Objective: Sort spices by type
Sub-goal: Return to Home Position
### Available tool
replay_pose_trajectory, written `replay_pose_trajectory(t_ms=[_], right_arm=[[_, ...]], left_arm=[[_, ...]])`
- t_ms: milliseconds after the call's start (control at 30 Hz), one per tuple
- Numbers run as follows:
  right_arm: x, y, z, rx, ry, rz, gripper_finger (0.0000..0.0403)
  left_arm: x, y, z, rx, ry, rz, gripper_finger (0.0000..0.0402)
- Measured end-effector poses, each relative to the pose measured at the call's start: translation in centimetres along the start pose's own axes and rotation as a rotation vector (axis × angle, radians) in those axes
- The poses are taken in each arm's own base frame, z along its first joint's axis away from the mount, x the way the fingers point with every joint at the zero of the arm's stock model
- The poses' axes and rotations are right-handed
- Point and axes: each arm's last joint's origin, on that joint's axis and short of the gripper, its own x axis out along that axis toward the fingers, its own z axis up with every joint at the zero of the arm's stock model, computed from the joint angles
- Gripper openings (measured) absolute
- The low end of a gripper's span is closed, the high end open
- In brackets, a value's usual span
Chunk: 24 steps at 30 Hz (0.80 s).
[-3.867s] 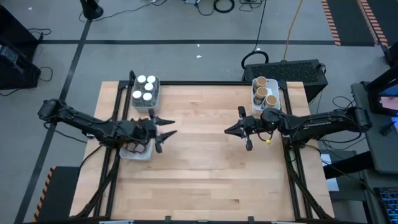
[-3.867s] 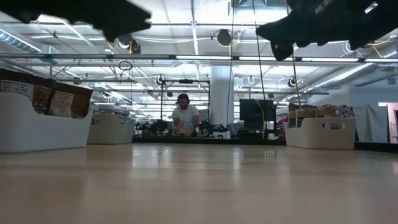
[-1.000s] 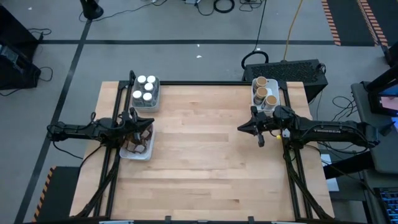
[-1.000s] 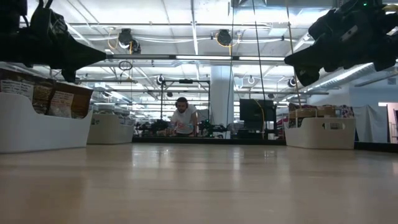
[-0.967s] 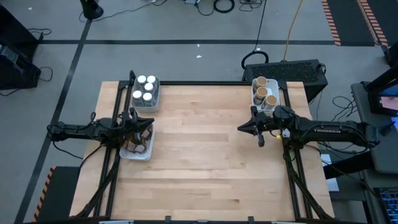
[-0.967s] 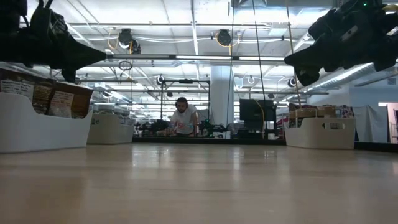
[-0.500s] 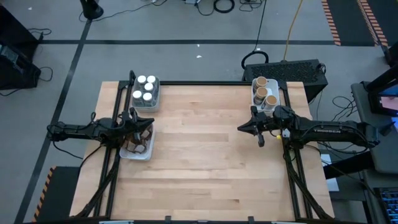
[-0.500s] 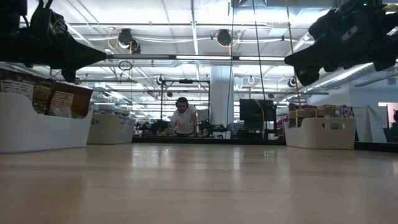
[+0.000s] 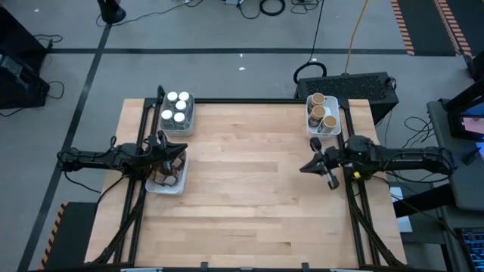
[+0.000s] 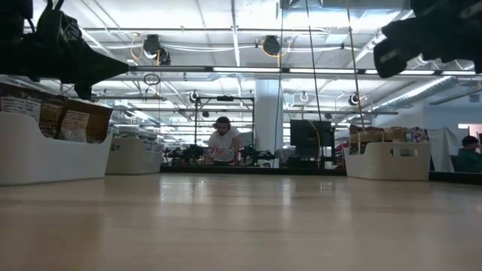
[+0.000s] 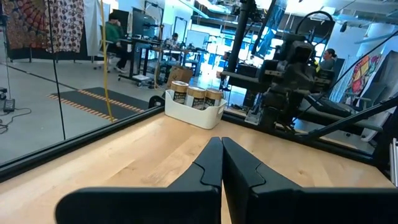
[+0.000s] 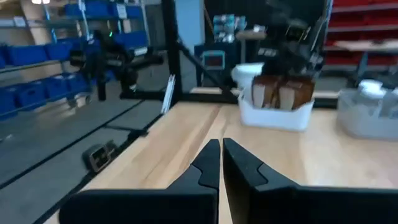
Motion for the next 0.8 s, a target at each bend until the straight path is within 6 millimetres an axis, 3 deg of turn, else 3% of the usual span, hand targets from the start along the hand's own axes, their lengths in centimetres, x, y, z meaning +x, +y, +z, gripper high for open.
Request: replay_pose_trajectory(t_ms=[200,467,800], right_arm=[[-1.0,0.5,-1.2,0.034,0.111,-0.033,0.0],[-1.2,0.8,-4.9,0.042,0.021,-0.009,0.0],[-1.3,0.8,-4.7,0.022,0.001,-0.007,0.0]], left_arm=[[0.0,0.0,0.0,0.0,0.0,0.0,0.0006],[0.0,0.0,0.0,-0.001,0.0,0.0,0.0006],[0.0,0.0,0.0,0.0,0.0,0.0,0.0006]])
